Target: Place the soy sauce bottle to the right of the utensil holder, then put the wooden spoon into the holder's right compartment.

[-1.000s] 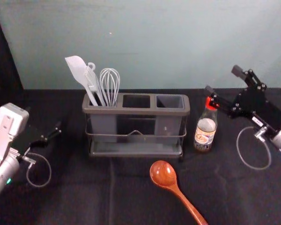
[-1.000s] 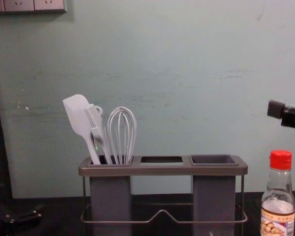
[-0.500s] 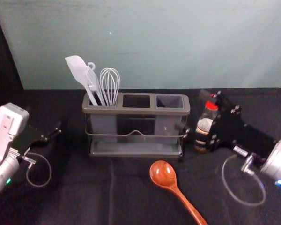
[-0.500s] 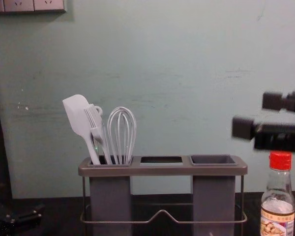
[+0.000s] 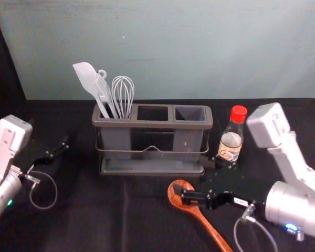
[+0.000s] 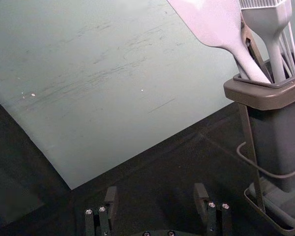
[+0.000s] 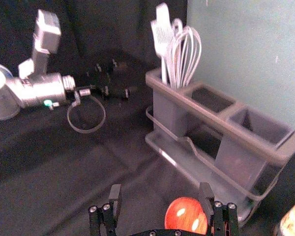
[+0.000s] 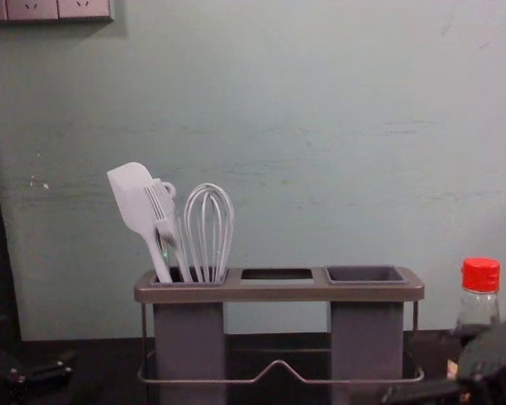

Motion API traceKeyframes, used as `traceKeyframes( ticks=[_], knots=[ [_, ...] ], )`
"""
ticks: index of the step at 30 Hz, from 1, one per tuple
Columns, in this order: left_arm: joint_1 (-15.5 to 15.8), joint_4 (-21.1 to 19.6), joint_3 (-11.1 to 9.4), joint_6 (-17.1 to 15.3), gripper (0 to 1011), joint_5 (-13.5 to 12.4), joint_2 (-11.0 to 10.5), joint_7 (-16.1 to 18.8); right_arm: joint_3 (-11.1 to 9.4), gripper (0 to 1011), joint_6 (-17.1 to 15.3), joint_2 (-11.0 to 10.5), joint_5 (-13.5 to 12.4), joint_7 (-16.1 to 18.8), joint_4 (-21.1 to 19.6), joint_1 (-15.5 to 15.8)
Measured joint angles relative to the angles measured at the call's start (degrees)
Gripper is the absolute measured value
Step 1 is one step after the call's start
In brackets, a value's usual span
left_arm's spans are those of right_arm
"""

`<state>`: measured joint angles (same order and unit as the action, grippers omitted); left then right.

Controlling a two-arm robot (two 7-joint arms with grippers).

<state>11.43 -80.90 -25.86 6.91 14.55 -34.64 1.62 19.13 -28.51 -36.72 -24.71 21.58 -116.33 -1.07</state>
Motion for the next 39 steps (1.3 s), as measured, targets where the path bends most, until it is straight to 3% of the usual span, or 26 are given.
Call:
traceKeyframes(
  ticks=[5,9,21,39],
  knots=[
    [0.0,0.0,0.0,0.0,1011,0.0,0.0,0.0,2.8,1002,-6.55,0.98,0.49,-2.37,1.55,-2.24],
    [0.0,0.0,0.0,0.0,1011,0.0,0.0,0.0,4.92,1002,-9.07,1.83,2.18,-3.1,3.54,-4.16],
    [0.0,0.0,0.0,0.0,1011,0.0,0.0,0.0,7.79,1002,-13.35,5.36,6.37,-3.75,10.82,-9.54],
    [0.0,0.0,0.0,0.0,1011,0.0,0.0,0.0,8.61,1002,-15.55,9.29,8.13,-1.09,17.53,-12.81]
  ],
)
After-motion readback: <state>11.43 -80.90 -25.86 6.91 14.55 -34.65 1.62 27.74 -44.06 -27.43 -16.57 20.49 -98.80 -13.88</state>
